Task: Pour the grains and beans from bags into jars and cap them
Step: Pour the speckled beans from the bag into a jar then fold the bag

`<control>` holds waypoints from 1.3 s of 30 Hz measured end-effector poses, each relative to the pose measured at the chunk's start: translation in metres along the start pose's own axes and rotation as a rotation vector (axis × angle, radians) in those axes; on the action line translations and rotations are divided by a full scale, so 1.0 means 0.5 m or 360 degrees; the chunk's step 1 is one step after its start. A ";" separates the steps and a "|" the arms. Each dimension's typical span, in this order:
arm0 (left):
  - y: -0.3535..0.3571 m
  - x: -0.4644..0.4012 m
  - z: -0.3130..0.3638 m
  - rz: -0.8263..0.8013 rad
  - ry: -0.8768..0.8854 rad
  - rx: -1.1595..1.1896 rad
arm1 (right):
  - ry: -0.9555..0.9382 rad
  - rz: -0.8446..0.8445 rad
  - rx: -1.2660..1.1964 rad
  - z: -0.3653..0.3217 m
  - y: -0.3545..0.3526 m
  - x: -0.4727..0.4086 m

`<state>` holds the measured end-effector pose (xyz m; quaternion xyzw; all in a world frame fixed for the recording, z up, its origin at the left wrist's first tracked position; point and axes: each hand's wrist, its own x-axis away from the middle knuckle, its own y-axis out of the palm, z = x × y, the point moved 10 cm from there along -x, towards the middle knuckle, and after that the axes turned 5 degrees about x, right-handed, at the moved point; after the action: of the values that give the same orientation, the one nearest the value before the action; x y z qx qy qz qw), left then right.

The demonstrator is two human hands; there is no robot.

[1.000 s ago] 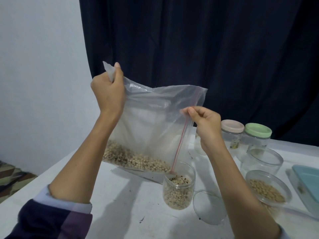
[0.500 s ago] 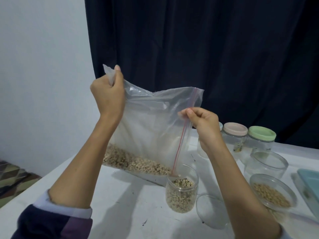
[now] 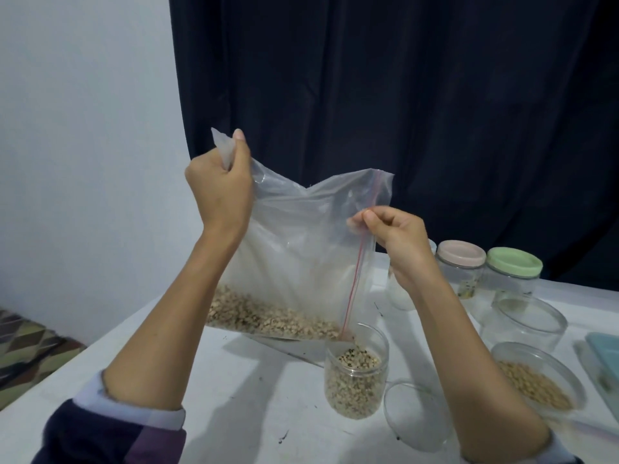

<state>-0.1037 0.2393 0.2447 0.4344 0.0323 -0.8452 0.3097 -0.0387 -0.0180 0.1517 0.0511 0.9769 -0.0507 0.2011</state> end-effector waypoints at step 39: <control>-0.007 -0.005 0.014 0.0019 0.0076 0.0009 | 0.0007 0.0086 -0.0102 0.016 0.022 -0.006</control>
<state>-0.1096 0.2412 0.2504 0.4556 0.0349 -0.8328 0.3127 -0.0316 -0.0082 0.1448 0.0713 0.9768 -0.0138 0.2017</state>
